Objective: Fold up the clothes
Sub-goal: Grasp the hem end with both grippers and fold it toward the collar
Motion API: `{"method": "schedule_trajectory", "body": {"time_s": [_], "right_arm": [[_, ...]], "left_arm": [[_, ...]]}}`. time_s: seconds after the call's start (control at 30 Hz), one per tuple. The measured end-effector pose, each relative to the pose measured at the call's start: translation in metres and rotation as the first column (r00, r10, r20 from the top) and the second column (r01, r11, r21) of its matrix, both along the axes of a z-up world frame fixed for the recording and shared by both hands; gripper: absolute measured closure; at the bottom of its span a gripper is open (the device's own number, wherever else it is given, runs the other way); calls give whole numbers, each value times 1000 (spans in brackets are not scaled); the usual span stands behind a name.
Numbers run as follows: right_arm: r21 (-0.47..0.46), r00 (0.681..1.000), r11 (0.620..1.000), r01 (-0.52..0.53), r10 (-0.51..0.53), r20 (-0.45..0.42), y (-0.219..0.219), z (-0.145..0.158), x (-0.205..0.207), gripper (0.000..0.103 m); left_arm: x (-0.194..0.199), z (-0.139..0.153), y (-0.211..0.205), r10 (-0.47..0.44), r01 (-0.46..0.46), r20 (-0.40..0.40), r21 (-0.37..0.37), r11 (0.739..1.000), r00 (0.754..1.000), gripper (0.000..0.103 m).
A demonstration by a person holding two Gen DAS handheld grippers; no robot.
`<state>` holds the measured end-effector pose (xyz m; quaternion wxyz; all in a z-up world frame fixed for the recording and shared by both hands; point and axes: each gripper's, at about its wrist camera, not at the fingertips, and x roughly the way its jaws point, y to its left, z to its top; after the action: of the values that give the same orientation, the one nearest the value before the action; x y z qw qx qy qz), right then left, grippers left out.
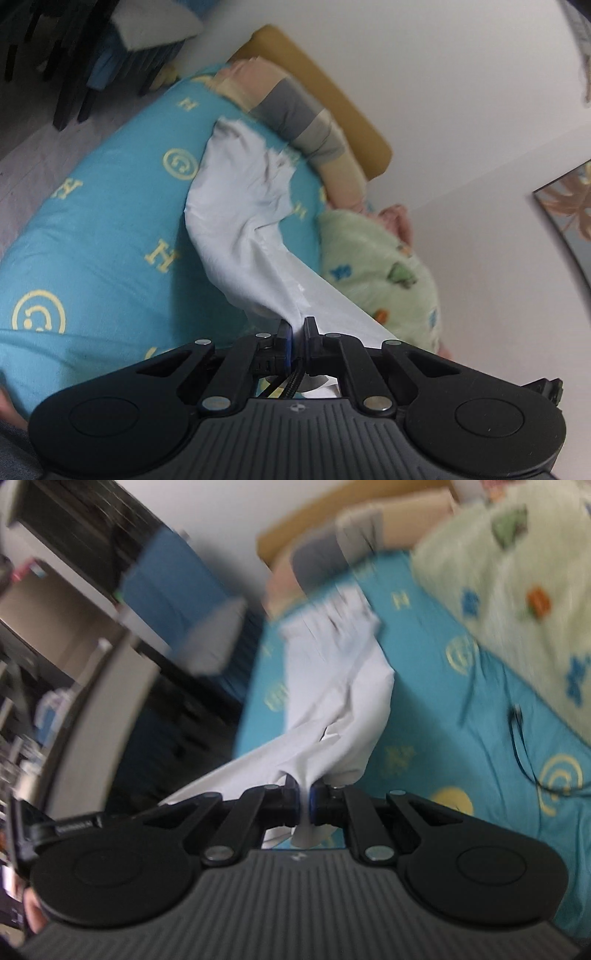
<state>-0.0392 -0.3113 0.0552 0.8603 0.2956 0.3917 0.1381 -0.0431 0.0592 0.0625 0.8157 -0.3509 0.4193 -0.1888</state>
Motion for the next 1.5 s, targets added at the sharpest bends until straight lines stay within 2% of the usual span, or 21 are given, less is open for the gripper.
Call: {"method": "schedule_trajectory", "body": {"time_s": [0.07, 0.2, 0.33, 0.43, 0.57, 0.67, 0.8, 0.97, 1.07, 1.13, 1.3, 1.37, 1.43, 1.5], "right_arm": [[4, 999, 1000, -8, 8, 39, -6, 4, -9, 95], [26, 998, 999, -24, 23, 64, -4, -13, -41, 95], [59, 1000, 998, -20, 19, 22, -7, -42, -73, 95], [69, 1000, 998, -12, 13, -14, -7, -64, -78, 95], [100, 999, 994, 36, -34, -18, -12, -73, -53, 95], [116, 997, 990, 81, -81, -11, -17, -74, -14, 95], [35, 993, 993, 109, -110, 45, -9, -76, 53, 95], [-47, 990, 991, 122, -118, 70, 1, -108, 133, 94], [-93, 991, 989, 112, -105, 78, 6, -138, 172, 94], [-125, 992, 987, 105, -96, 83, 9, -158, 197, 94], [-200, 994, 976, 85, -68, 89, 16, -207, 255, 94], [-229, 995, 971, 65, -46, 87, 19, -220, 257, 94], [-253, 994, 966, 54, -27, 107, 22, -226, 255, 93], [-278, 994, 960, 45, -14, 112, 25, -224, 255, 92]], "left_arm": [[-18, 2, 4, 5, -4, 25, -29, 1000, 1000, 97], [-62, -16, 11, 5, -5, 5, -41, 999, 1000, 97], [-91, -46, 22, 23, -26, -51, -48, 999, 998, 98], [-84, -61, 22, 26, -29, -77, -32, 999, 997, 98], [-46, -64, 20, 48, -49, -80, -7, 999, 996, 98], [0, -67, 17, 97, -98, -87, -14, 995, 992, 98], [70, -74, 3, 147, -145, -48, 38, 989, 988, 98], [148, -100, -18, 187, -192, 46, 174, 966, 981, 98], [190, -124, -30, 170, -188, 89, 260, 947, 981, 98], [215, -143, -38, 149, -181, 117, 334, 925, 982, 98], [251, -190, -53, 102, -140, 109, 449, 882, 989, 98], [256, -202, -58, 84, -129, 112, 489, 863, 990, 98], [256, -204, -61, 75, -122, 113, 506, 854, 991, 97], [255, -205, -63, 66, -117, 115, 518, 848, 991, 92]]}}
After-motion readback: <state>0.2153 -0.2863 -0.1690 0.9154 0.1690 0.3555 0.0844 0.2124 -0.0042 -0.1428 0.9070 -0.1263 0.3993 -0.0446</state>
